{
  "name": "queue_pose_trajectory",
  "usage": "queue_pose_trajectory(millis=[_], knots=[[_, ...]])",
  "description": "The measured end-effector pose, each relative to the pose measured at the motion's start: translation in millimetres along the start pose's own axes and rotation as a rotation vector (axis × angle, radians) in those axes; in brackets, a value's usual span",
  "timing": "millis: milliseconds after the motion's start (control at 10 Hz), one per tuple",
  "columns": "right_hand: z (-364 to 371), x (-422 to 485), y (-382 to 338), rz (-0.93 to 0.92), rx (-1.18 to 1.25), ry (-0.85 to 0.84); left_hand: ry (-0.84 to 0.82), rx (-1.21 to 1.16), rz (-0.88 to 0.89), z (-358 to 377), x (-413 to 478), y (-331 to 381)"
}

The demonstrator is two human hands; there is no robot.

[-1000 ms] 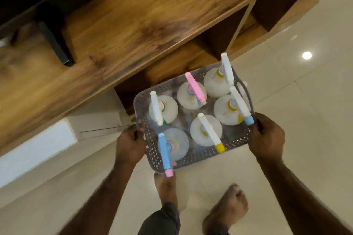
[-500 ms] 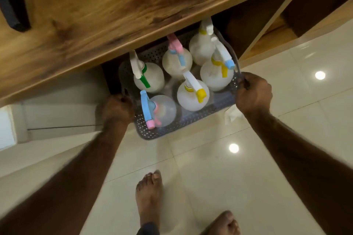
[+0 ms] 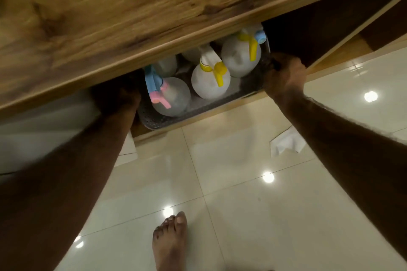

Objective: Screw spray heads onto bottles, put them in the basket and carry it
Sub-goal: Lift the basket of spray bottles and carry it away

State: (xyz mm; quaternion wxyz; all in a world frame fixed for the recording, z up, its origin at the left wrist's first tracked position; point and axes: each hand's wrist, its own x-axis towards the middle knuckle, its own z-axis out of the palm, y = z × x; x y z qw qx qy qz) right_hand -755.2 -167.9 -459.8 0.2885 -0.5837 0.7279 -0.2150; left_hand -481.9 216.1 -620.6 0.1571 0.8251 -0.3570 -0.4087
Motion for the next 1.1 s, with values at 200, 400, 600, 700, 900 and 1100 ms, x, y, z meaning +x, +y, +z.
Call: queue_pose_trajectory(millis=[200, 400, 600, 700, 900, 1100], knots=[[17.9, 25.9, -11.0, 0.094, -0.01, 0.014, 0.094, 0.088, 0.039, 1.7, 2.9, 0.4], [24.6, 35.2, -6.1, 0.099, 0.05, 0.055, 0.125, 0.087, 0.048, 2.8, 0.3, -0.6], [32.1, 34.4, 4.4, 0.066, 0.108, 0.093, 0.047, -0.107, -0.131, 13.3, -0.1, -6.9], [32.5, 22.2, 7.5, 0.009, 0.087, 0.123, 0.04, -0.138, -0.139, 16.0, -3.2, -11.2], [26.9, -50.6, 6.7, -0.205, 0.129, 0.169, 0.069, -0.11, -0.141, 9.0, -3.3, -18.5], [7.0, -159.0, -28.6, -0.066, 0.114, -0.007, 0.115, -0.44, -0.103, -85.4, -25.7, 134.7]])
